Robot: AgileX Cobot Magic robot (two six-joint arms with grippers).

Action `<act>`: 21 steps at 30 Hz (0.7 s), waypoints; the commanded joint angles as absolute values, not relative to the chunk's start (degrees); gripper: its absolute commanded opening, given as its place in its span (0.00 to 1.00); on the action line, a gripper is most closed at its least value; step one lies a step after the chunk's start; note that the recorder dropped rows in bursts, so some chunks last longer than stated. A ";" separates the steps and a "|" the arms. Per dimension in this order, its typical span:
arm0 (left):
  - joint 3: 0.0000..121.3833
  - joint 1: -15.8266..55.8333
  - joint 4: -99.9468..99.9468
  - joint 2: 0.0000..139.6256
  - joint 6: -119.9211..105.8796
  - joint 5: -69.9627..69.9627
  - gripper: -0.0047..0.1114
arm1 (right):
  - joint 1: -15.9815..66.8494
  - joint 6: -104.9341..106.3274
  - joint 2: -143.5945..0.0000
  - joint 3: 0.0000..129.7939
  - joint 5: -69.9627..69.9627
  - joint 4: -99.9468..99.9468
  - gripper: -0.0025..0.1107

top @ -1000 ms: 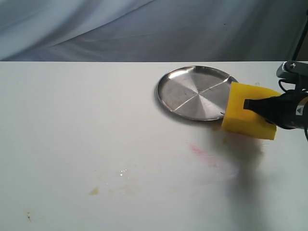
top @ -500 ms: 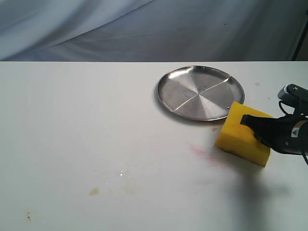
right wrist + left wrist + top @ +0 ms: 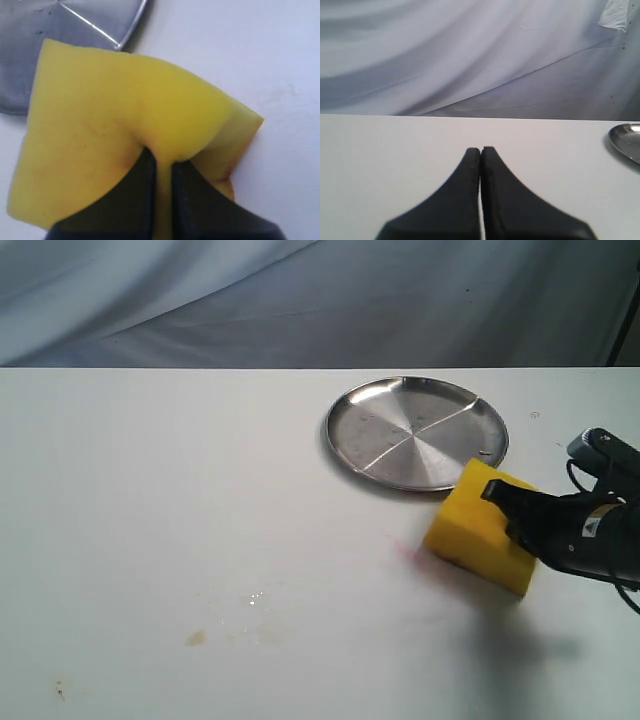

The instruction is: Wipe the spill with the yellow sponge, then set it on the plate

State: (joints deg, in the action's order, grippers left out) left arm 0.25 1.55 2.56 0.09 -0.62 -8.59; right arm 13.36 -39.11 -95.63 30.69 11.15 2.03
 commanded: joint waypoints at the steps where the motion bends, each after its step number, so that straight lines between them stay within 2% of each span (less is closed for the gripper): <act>1: 0.00 1.60 2.52 0.00 -0.59 -8.35 0.05 | 17.58 -39.02 -98.00 34.35 5.74 3.52 0.02; 4: 0.00 1.60 2.52 0.00 -0.59 -8.35 0.05 | 22.30 -38.78 -101.23 40.29 0.00 3.52 0.02; 9: 0.00 1.60 2.52 0.00 -0.48 -8.35 0.05 | 31.71 -37.76 -102.23 45.50 0.00 3.78 0.02; 21: 0.00 1.60 2.52 0.00 -0.59 -8.35 0.05 | 45.99 -37.28 -102.23 45.81 2.74 4.11 0.02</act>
State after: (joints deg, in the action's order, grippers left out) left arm 0.25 1.55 2.56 0.09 -0.62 -8.59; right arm 43.95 -37.90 -102.29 45.24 1.00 4.01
